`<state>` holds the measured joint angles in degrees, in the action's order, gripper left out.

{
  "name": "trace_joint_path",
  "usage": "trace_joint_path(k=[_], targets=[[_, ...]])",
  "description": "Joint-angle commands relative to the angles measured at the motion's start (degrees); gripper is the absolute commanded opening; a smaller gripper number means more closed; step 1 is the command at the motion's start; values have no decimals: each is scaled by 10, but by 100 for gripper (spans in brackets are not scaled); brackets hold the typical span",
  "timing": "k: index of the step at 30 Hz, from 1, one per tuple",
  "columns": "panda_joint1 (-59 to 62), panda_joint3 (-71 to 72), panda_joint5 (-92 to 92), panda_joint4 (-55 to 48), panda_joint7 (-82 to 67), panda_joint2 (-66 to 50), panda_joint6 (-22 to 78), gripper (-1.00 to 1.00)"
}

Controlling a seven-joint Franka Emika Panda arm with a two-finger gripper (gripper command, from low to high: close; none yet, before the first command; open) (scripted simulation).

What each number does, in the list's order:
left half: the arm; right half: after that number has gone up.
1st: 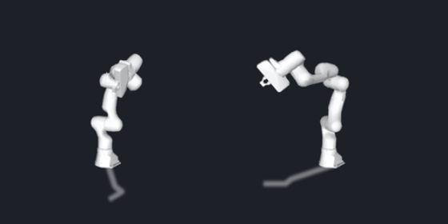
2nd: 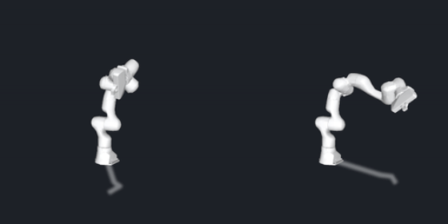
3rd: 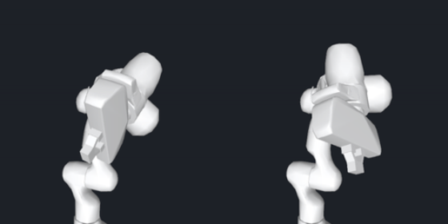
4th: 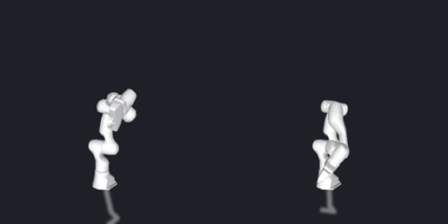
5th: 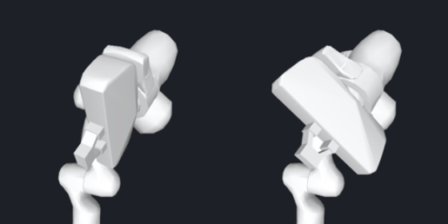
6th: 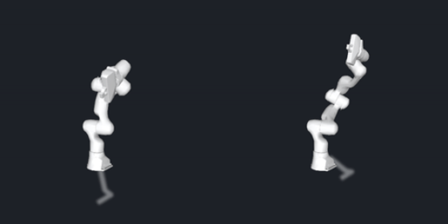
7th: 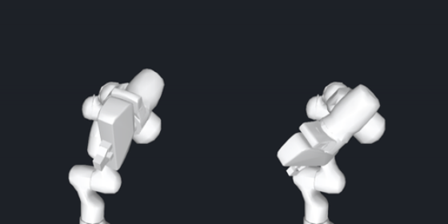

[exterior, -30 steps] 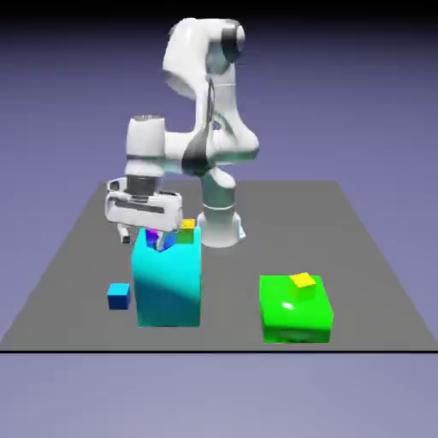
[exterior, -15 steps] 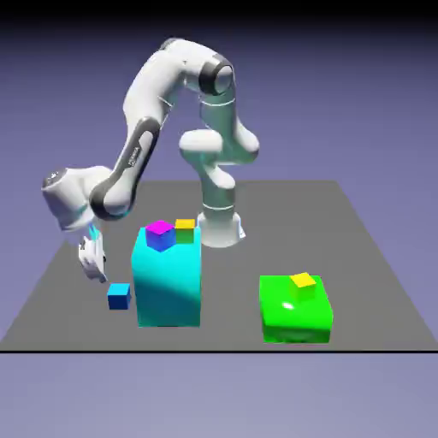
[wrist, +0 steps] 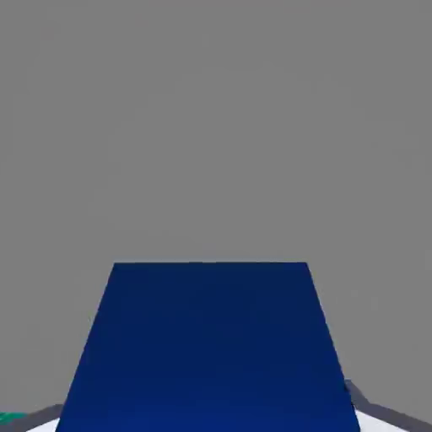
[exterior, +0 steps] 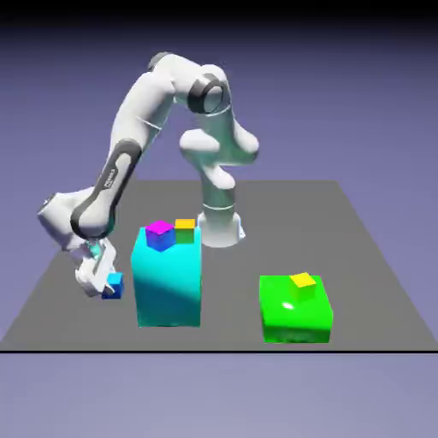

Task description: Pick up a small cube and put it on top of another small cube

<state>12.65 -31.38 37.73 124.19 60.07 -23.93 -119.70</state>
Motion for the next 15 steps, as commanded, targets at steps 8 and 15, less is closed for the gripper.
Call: trace_joint_path(k=[8,15], targets=[[37,164,-90,4,17,166,-104,-100],[-53,299,-106,14,173,212,-76,-100]])
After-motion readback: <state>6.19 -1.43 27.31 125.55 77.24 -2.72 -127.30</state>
